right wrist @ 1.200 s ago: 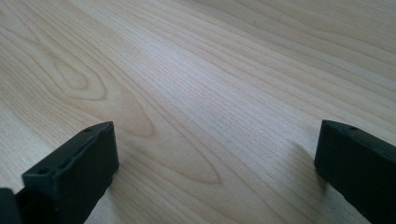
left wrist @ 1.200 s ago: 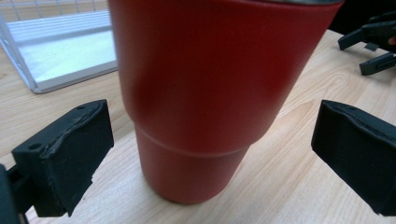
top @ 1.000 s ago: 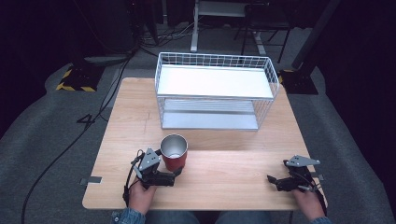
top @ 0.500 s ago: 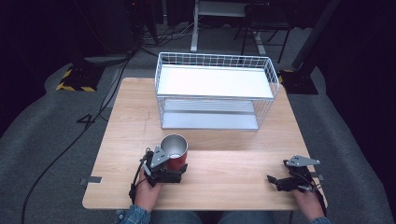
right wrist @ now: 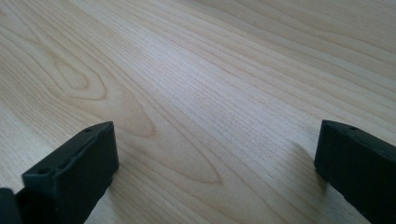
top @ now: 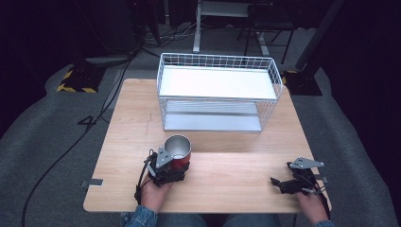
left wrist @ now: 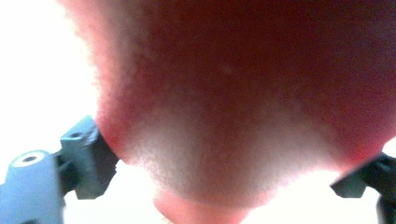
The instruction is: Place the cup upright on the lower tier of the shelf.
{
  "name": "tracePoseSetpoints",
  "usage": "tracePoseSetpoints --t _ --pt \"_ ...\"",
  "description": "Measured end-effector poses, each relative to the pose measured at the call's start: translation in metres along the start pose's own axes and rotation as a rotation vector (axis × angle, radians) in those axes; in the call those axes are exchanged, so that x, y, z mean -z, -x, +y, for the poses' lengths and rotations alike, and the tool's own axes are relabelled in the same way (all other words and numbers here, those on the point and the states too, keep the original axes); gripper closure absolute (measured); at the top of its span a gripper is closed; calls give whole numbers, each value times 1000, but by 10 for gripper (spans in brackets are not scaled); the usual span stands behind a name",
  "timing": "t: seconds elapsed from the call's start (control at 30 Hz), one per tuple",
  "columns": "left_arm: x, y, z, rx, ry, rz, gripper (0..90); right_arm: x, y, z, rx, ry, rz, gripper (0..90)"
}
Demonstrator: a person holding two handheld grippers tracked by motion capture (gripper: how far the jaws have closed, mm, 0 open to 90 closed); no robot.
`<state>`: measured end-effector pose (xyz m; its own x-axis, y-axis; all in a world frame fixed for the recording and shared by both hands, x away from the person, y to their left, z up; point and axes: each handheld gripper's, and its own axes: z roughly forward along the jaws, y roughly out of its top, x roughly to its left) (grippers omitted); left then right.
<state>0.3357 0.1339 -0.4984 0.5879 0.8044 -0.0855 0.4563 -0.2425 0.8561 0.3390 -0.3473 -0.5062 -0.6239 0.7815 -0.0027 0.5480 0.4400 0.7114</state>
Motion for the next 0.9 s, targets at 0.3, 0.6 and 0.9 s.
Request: tracePoseSetpoints --t 0.3,0.6,0.9 --pt "0 1 0 -9 -1 8 165 0 0 0 0 0 0 0" --pt "-1 1 0 -5 1 8 167 0 0 0 0 0 0 0" --pt "0 -3 3 37 -5 -16 170 0 0 0 1 0 0 0"
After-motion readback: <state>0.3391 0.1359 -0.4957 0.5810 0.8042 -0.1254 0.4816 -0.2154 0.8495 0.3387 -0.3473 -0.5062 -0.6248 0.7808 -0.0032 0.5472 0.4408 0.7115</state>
